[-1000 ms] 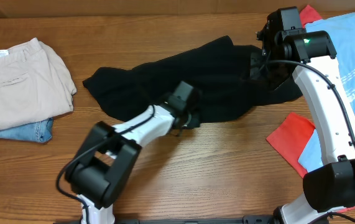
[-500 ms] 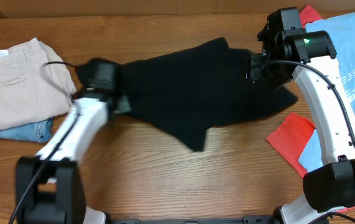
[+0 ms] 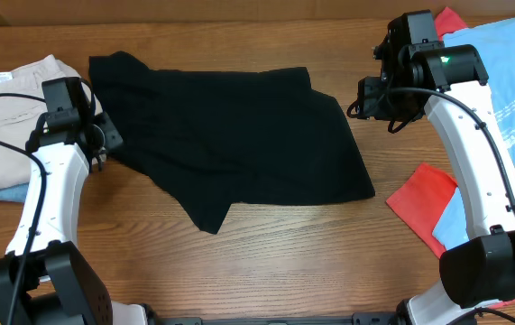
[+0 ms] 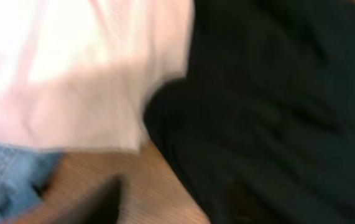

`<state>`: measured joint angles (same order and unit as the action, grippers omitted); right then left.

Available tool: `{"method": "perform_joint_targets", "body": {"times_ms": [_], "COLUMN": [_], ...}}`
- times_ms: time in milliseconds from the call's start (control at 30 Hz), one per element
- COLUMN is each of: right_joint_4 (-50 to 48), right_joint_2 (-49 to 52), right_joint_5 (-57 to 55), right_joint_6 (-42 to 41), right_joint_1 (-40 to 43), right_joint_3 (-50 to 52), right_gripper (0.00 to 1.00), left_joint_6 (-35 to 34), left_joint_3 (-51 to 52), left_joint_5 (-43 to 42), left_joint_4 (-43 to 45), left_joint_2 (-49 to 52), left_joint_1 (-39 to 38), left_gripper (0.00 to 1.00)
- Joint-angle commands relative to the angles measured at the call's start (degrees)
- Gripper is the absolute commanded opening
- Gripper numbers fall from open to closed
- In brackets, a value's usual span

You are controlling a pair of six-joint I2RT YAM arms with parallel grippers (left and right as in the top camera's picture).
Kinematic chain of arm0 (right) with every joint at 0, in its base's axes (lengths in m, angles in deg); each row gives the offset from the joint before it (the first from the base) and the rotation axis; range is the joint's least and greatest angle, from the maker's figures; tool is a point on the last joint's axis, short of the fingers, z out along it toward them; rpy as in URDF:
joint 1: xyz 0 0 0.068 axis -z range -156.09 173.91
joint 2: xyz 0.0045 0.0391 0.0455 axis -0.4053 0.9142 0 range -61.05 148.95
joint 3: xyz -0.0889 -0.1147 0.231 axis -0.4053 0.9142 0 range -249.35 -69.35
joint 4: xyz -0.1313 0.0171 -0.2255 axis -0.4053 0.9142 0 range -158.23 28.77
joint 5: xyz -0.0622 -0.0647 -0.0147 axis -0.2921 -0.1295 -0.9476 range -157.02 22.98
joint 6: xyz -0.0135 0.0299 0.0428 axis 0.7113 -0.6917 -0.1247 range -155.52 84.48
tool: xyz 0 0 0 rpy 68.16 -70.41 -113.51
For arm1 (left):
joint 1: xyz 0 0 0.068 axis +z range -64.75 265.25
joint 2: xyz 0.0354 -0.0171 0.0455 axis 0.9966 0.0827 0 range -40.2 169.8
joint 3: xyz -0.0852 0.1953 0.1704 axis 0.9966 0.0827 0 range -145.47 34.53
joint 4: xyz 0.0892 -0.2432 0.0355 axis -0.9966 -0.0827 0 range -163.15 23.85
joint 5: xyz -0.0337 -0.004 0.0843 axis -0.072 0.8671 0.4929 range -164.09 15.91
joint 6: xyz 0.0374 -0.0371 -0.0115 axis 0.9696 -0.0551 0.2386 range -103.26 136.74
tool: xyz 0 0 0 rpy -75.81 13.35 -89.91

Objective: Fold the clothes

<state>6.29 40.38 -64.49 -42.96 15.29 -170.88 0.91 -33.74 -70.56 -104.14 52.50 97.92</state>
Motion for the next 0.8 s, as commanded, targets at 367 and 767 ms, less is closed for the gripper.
{"method": "perform_joint_targets", "body": {"times_ms": [367,767], "right_joint_4": [-0.1,0.6], "right_joint_2": [-0.4,-0.4], "right_joint_5": [-0.5,-0.5], "right_joint_6": [0.2,0.2], "right_joint_1": [0.4,0.4], "right_joint_3": [0.0,0.0], "right_gripper": [0.56,0.57], "left_joint_6": [-3.0,-6.5], "left_joint_3": [11.4,23.8], "left_joint_5": [-13.3,-9.1], "left_joint_4": [-18.2,1.4], "left_joint_2": [-1.0,-1.0], "left_joint_1": [-17.6,-28.1], "left_gripper": [0.59,0.58]}}
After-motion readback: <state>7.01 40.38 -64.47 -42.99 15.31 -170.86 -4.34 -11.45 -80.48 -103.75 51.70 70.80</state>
